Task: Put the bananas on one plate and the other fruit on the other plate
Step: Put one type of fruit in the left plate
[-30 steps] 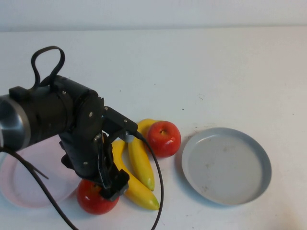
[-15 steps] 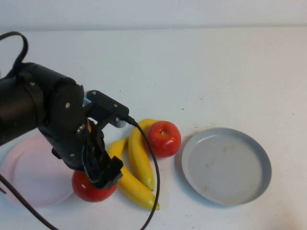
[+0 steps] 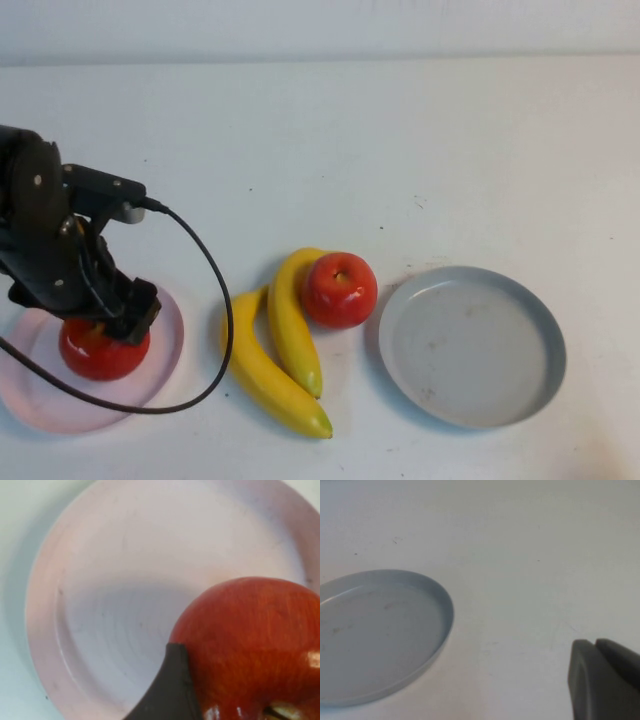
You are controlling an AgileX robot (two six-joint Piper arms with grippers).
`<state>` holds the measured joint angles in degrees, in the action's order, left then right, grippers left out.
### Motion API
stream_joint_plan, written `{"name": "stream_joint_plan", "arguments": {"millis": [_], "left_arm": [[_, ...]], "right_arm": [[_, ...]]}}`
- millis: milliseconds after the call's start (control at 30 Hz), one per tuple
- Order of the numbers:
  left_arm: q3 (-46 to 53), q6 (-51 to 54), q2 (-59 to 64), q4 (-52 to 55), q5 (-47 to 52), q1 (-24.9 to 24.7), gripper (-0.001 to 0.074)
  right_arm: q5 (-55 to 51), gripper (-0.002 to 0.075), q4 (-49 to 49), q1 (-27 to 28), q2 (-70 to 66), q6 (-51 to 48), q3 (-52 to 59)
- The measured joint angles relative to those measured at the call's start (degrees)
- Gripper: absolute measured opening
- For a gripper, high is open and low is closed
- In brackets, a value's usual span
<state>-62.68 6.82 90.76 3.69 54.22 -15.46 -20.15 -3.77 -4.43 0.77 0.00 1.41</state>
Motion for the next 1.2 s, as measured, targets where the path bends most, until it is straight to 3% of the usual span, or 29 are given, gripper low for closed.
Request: {"name": "stream_joint_plan", "arguments": {"millis": [133, 267, 633, 900, 1200], "left_arm": [[0.00, 0.00, 0.34, 0.27, -2.37, 0.27, 0.0595], [0.00, 0.00, 0.34, 2.42, -4.10, 0.27, 0.0665], [0.00, -4.49, -1.57, 2.40, -4.77, 0.11, 0.0669], [-2.03, -0.26, -4.26, -6.64, -11.21, -7.49, 0.0669], [-14.80, 4.33, 6.84, -8.64, -10.76, -15.07, 0.0669]], "right_arm": [[0.00, -0.0017, 0.00, 0.00, 0.00, 0.00, 0.00], [0.00, -0.0017, 0.00, 0.00, 0.00, 0.00, 0.00], [0.00, -0.0017, 0.00, 0.00, 0.00, 0.00, 0.00], [0.00, -0.0017, 0.00, 0.00, 0.00, 0.00, 0.00], [0.00, -0.0017, 0.00, 0.00, 0.00, 0.00, 0.00]]}}
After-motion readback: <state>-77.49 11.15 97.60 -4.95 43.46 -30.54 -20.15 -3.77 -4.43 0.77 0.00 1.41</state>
